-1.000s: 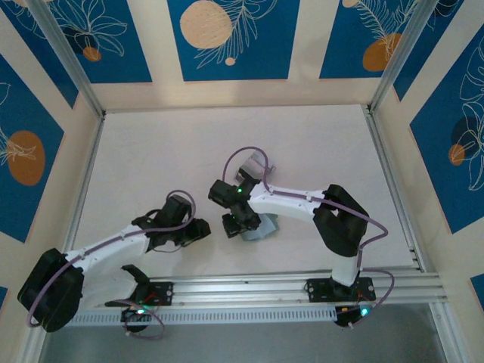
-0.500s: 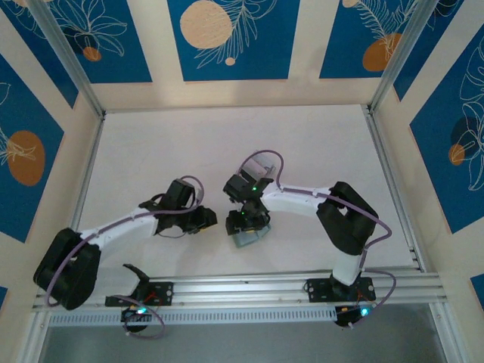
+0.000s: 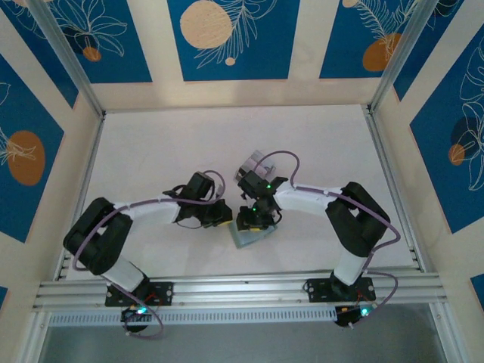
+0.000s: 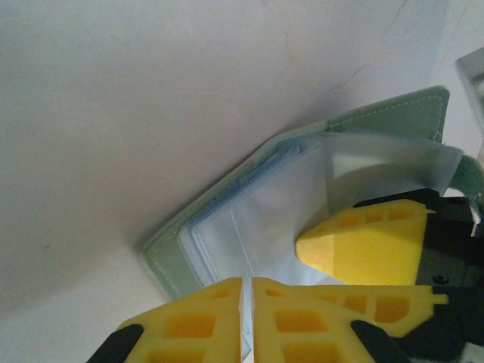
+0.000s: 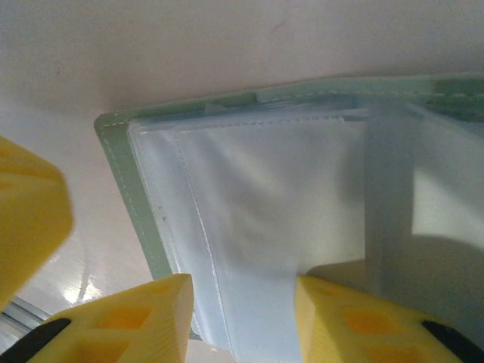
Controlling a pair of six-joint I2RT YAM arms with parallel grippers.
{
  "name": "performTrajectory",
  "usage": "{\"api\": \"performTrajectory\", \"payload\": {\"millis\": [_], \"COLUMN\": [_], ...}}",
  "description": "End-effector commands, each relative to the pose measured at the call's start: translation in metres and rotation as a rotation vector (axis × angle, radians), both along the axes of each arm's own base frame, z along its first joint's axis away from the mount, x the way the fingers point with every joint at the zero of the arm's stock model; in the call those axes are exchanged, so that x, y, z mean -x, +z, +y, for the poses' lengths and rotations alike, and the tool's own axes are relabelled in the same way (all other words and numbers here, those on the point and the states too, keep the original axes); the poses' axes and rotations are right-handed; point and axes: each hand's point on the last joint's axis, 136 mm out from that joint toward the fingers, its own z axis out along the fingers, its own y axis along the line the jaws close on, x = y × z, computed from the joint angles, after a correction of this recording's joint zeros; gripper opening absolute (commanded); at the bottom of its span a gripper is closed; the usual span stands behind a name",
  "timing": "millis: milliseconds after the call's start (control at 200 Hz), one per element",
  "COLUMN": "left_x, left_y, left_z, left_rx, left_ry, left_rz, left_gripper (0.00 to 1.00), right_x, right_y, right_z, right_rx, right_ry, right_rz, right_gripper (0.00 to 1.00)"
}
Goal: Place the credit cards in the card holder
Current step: Open the card holder at the bottom-center of the table.
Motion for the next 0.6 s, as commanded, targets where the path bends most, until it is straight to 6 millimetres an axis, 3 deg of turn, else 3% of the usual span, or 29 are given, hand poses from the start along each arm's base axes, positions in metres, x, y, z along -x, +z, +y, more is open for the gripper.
{"api": "performTrajectory", "payload": {"millis": [0, 205, 590], "left_x": [-0.002, 0.002, 0.003], "left_y": [-0.002, -0.021, -0.030], "left_z": [-0.013, -0.013, -0.017], "left_rx": [0.018, -0.008, -0.009], "left_ry": [-0.012, -0.002, -0.015], "left_rz": [0.004, 0.032, 0.036], "left_gripper": [0.09, 0.07, 0.08], "right_x": [0.002, -0.008, -0.014], "right_y": [0.006, 0.004, -0.016], "right_z": [-0.004, -0.018, -0.043], "right_rx": [-0.037, -0.059, -0.097], "right_ry": [-0.020, -0.071, -0.192], "right_rz": [0.021, 0.031, 0.097], "right_gripper": [0.42, 0.42, 0.42]}}
